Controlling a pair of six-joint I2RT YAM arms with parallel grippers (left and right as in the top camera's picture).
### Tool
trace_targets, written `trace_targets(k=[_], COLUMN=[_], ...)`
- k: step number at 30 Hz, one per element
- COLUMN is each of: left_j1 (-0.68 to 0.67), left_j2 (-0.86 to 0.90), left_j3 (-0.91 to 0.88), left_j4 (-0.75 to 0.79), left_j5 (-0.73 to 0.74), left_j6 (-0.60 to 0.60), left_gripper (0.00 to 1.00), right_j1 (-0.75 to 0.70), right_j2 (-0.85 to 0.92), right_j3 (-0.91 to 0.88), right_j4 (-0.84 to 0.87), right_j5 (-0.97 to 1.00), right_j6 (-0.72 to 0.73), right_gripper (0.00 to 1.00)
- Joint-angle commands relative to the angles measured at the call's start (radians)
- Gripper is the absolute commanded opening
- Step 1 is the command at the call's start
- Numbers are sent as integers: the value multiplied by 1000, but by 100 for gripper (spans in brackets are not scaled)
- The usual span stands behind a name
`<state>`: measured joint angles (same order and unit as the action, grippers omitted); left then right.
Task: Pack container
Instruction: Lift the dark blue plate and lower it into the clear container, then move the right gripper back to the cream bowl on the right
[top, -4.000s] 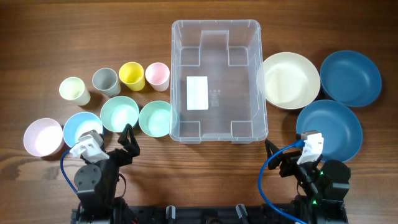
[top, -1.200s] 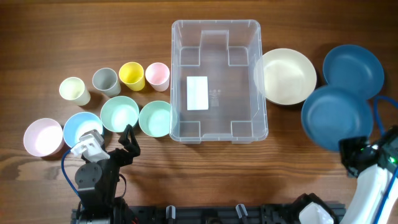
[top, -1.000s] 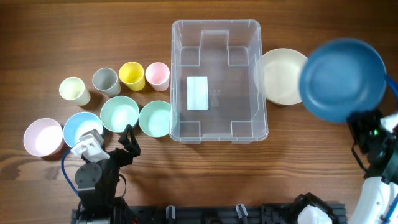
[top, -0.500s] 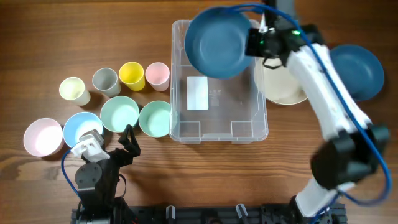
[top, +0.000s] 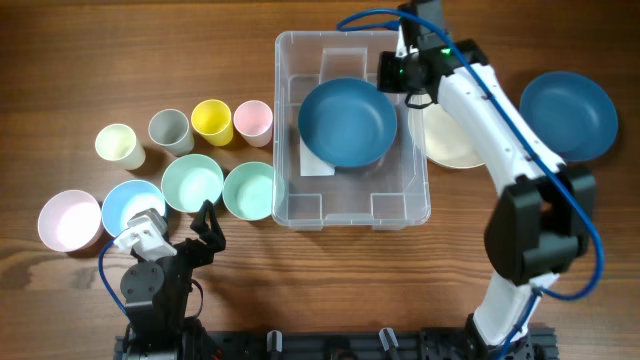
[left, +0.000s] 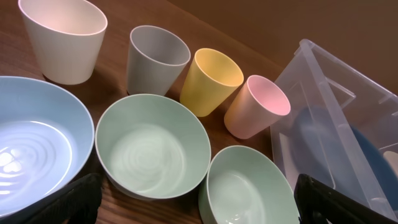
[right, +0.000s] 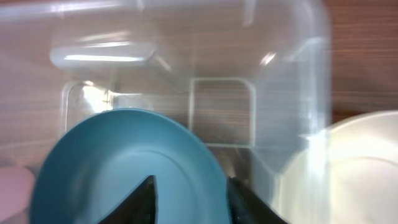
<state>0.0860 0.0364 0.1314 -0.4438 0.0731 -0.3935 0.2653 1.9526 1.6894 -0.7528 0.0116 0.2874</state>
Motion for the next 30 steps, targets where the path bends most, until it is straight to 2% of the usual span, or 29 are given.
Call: trace_targets(k=[1,3,6,8,10,12,13,16,21,25,30], left_j1=[-5,-5,-5,-5,-5,-5,-5,-5,-5,-5,-5], left_j2=[-4,-4,-4,-4,-4,-4,-4,-4,-4,-4,-4], left_j3=[-3,-3,-3,-3,-3,-3,-3,-3,-3,-3,-3], left_j4=[4,4,4,4,4,4,4,4,4,4,4], left_j5=[-3,-3,-3,-3,-3,-3,-3,-3,-3,-3,-3], left_j6=[24,24,24,24,24,24,24,24,24,24,24], left_gripper=[100,100,100,100,100,100,100,100,100,100,100], right_j1=[-92,-228,-415,-580,-710,-766,-801,-836,-842,-850,-878], right_j2=[-199,-271,-275,-233,-157,-95,-34,86,230,254,230], right_j3=[20,20,18,8,4,4,4,4,3,-12,-20], right_j4=[-58,-129,-190,-192,-210,-226,-238,-241,-237,-225,-219], right_j5=[174,179,151,45,-13,-14,-18,-44,-47,-47,-56], right_j6=[31,36,88,90,111,116,116,116,133,135,123], right_gripper=[49,52,57,64,64,64,67,70,65,58,58])
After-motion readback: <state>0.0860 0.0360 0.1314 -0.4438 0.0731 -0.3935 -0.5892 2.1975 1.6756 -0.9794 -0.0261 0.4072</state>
